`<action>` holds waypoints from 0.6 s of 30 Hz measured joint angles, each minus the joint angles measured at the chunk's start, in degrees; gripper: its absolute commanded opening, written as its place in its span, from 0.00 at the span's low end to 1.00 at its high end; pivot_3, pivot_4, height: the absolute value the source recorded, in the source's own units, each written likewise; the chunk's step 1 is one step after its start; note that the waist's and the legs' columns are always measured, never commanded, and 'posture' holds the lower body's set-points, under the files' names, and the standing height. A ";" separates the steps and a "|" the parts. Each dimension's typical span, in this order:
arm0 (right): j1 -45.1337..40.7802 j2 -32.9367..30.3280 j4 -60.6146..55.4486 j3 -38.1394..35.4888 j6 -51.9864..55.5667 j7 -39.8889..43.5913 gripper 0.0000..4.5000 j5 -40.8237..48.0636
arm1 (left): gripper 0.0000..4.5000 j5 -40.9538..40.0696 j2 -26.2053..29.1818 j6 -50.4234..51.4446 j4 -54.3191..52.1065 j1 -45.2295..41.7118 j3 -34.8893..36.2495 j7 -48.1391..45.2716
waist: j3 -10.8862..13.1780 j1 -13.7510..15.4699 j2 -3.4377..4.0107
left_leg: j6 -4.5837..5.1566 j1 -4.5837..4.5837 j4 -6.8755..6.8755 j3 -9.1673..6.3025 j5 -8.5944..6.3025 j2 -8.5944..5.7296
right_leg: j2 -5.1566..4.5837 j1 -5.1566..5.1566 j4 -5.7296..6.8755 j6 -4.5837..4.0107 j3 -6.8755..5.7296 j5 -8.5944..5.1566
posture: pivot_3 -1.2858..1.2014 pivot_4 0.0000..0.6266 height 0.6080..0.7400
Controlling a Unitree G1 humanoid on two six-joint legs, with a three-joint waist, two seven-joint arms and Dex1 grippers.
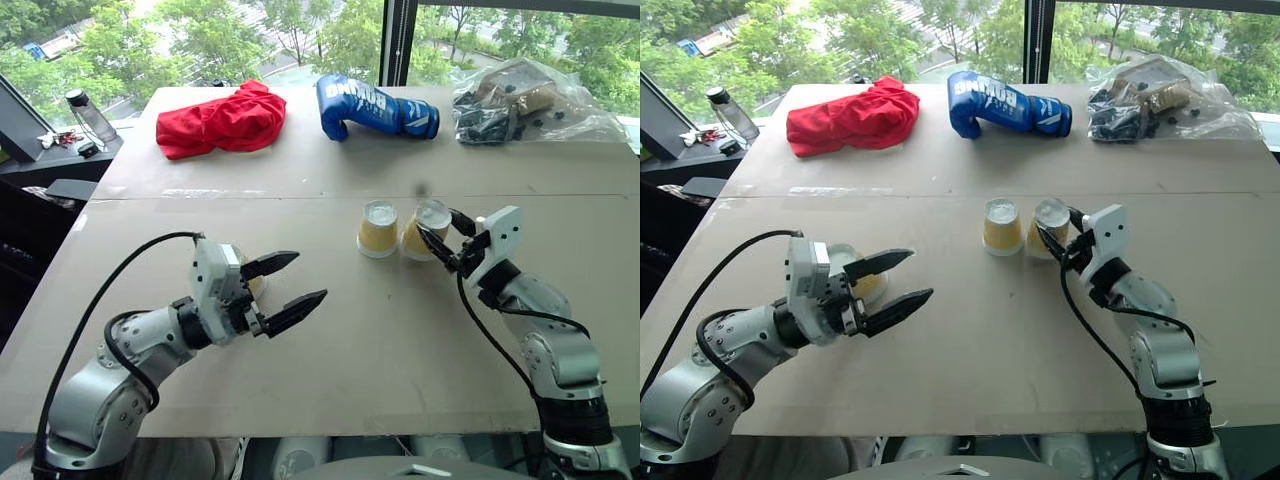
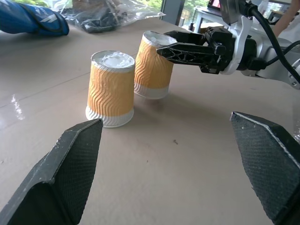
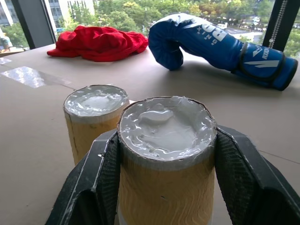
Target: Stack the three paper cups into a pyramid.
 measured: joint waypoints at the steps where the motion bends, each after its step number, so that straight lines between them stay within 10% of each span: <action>1: -0.01 -0.03 0.74 0.51 -0.49 0.41 0.47 -0.22 | 1.00 0.15 -0.12 -0.30 -0.07 0.20 0.00 0.09 | 0.00 -0.02 0.00 | 0.00 0.00 0.00 0.00 0.00 0.00 | 0.00 0.00 0.01 0.00 0.00 0.00 | 0.52 0.24 1.00; 18: -4.34 1.19 10.30 2.61 -9.81 1.36 0.47 -5.27 | 1.00 1.24 -0.93 -1.61 -0.60 1.14 -0.26 1.18 | -0.01 -0.23 -0.01 | -0.02 0.03 0.01 0.02 0.01 0.01 | 0.02 0.00 0.04 0.00 0.02 0.00 | 0.52 0.24 1.00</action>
